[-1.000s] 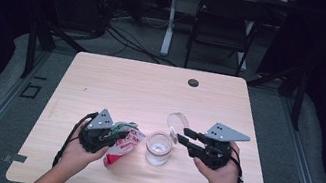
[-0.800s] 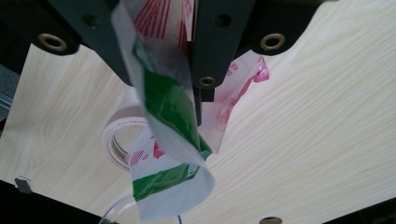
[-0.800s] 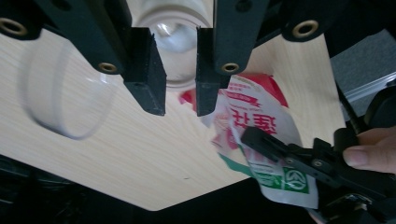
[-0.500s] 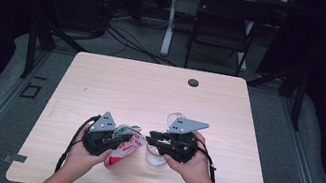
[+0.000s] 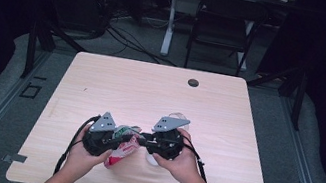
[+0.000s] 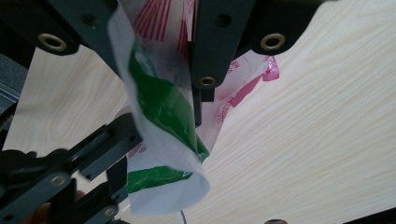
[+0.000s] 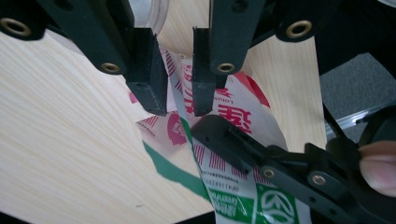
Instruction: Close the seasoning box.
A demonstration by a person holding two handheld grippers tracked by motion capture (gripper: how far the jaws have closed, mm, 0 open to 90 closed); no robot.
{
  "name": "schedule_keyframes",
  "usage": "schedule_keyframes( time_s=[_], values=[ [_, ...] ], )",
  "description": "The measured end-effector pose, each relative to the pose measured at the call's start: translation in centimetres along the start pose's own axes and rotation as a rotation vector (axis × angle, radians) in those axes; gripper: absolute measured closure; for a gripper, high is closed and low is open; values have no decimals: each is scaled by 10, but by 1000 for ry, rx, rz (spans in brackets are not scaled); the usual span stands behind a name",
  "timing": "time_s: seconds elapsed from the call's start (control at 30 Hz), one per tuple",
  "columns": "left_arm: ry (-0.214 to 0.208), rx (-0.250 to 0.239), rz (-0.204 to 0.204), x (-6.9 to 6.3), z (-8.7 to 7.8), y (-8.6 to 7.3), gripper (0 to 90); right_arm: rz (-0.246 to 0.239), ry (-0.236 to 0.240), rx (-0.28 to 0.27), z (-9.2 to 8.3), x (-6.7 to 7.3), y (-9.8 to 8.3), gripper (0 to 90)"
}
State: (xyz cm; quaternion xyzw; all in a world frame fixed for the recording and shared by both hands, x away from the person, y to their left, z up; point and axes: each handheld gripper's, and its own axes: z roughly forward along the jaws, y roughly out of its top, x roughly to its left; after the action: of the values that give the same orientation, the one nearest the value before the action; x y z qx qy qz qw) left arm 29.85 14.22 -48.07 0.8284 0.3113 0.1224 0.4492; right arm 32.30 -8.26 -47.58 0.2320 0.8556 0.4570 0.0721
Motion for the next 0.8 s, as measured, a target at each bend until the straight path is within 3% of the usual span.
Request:
schedule_keyframes(
  time_s=[0.43, 0.8],
  values=[
    [-7, -7, -11, -1, 0, -2, 900, -17, -2, 79, 20, 1, 0, 769],
    [-3, -16, -18, -1, -1, -4, 900, -15, 0, 118, 26, 2, 2, 900]
  ],
)
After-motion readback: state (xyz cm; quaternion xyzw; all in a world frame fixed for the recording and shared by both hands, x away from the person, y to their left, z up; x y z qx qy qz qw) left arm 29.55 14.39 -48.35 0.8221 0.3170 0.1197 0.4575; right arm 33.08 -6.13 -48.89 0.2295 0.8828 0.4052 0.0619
